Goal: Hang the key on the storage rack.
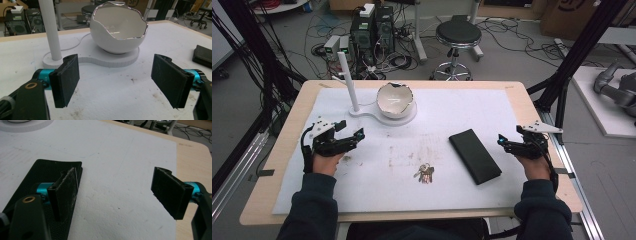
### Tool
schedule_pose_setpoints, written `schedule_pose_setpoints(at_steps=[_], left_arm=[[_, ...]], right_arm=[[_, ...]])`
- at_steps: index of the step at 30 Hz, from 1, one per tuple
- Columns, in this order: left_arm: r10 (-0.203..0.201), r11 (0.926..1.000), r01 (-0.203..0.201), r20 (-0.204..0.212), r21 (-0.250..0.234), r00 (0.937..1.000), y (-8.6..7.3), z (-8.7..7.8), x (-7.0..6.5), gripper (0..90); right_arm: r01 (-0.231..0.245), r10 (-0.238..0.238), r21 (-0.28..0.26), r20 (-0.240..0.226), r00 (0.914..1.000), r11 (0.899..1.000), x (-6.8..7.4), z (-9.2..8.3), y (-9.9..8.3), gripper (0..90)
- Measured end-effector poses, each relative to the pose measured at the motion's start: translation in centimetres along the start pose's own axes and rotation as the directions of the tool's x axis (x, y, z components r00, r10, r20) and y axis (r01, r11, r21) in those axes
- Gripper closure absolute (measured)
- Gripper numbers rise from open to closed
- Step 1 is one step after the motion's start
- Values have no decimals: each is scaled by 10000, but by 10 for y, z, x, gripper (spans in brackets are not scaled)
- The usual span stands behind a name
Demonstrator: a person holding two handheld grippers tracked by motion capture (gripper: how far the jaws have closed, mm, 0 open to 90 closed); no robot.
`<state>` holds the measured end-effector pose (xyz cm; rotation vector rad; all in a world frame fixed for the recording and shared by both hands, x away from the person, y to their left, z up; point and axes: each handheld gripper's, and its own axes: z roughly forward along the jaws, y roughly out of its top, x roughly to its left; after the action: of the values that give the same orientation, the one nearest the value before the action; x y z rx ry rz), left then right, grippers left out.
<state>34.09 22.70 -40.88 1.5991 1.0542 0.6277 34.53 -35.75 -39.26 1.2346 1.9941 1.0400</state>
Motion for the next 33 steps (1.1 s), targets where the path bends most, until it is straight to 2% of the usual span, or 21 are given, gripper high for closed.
schedule_pose_setpoints(at_steps=[8,12,14,15,17,20,21,22,23,24,25,28,30,31,32,33], left_arm=[[156,9996,-165,381,235,9992,0,7,-11,268],[230,9996,-241,635,178,9977,1,9,-21,267],[356,9991,-375,910,198,9952,2,12,-26,249],[327,9992,-350,1033,201,9941,2,14,-29,193],[233,9992,-272,1329,279,9909,3,17,-36,194],[481,9974,-561,1618,453,9857,1,20,-49,198],[540,9964,-648,1812,539,9820,0,22,-53,258],[556,9956,-701,2073,629,9767,-1,24,-57,258],[608,9935,-816,2361,795,9698,-2,27,-61,302],[690,9906,-973,2636,957,9622,-3,29,-65,388],[704,9881,-1068,2913,1110,9540,-5,32,-69,388],[707,9797,-1341,3697,1488,9264,-9,40,-82,479],[678,9761,-1447,4054,1621,9116,-11,46,-92,493],[613,9731,-1504,4333,1744,8992,-12,53,-102,508],[613,9731,-1504,4333,1744,8992,-12,53,-102,514],[628,9703,-1588,4440,1823,8938,-14,56,-107,514]], right_arm=[[-51,51,88,-37,10000,9999,-3,4,-2,217],[28,-28,31,-37,10000,10000,-2,1,-4,218],[109,-109,2,20,9999,9999,-2,0,-3,218],[217,-217,15,62,9997,9998,-1,-1,-1,218],[247,-247,11,52,9997,9997,1,0,-1,218],[339,-339,66,-23,9994,9994,4,-1,-1,218],[362,-362,82,-25,9993,9993,6,0,-1,218],[362,-362,82,-25,9993,9993,6,0,-1,218],[393,-393,94,-23,9992,9992,6,0,-1,218],[354,-355,98,30,9994,9993,7,1,0,218],[354,-355,98,30,9994,9993,7,1,0,218],[316,-316,101,-12,9995,9995,5,2,-1,218],[316,-316,116,2,9995,9994,5,2,-1,218],[261,-260,164,-51,9996,9995,5,2,-2,218],[294,-293,152,-71,9995,9995,5,3,-2,217],[294,-293,152,-71,9995,9995,5,3,-2,217]])
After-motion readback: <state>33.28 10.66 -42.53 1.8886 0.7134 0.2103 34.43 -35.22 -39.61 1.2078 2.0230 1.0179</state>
